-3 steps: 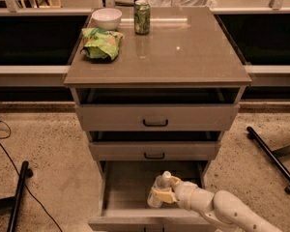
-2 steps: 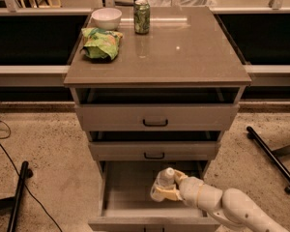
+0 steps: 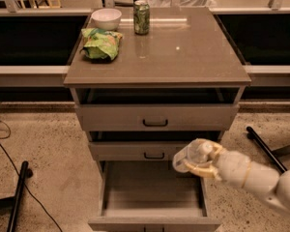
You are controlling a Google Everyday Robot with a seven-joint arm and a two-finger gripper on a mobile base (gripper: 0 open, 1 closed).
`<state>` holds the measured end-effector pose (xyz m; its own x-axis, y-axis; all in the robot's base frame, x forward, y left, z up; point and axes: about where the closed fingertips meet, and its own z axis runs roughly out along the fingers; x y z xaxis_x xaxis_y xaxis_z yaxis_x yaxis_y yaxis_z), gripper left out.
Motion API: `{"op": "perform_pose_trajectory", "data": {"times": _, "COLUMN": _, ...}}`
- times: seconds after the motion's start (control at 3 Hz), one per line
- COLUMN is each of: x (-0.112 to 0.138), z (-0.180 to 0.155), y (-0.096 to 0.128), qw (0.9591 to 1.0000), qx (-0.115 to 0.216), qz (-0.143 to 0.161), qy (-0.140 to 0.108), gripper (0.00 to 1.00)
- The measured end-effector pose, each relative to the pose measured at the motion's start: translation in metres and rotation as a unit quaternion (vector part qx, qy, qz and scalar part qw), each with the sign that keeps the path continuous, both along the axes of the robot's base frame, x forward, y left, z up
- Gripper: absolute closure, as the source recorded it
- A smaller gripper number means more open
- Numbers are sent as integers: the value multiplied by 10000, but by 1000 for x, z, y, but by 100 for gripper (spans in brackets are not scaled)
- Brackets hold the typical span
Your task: Pick blue plastic bottle from bottom drawer and place on counter
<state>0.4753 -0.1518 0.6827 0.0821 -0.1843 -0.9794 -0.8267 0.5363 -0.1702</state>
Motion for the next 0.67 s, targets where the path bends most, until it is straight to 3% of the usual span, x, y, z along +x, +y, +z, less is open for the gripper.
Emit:
{"op": "perform_pose_trajectory", "data": {"times": 0.33, "x": -3, "z": 25, "y": -16, "qw": 9997, "qx": 74, "qz": 180, "qy": -153, "gripper": 100}}
{"op": "perform_pose_trajectory", "data": {"times": 0.67, "x": -5, "z": 23, "y": -12, "qw": 9996, "qx": 68, "qz": 223, "qy": -132, "gripper": 100}}
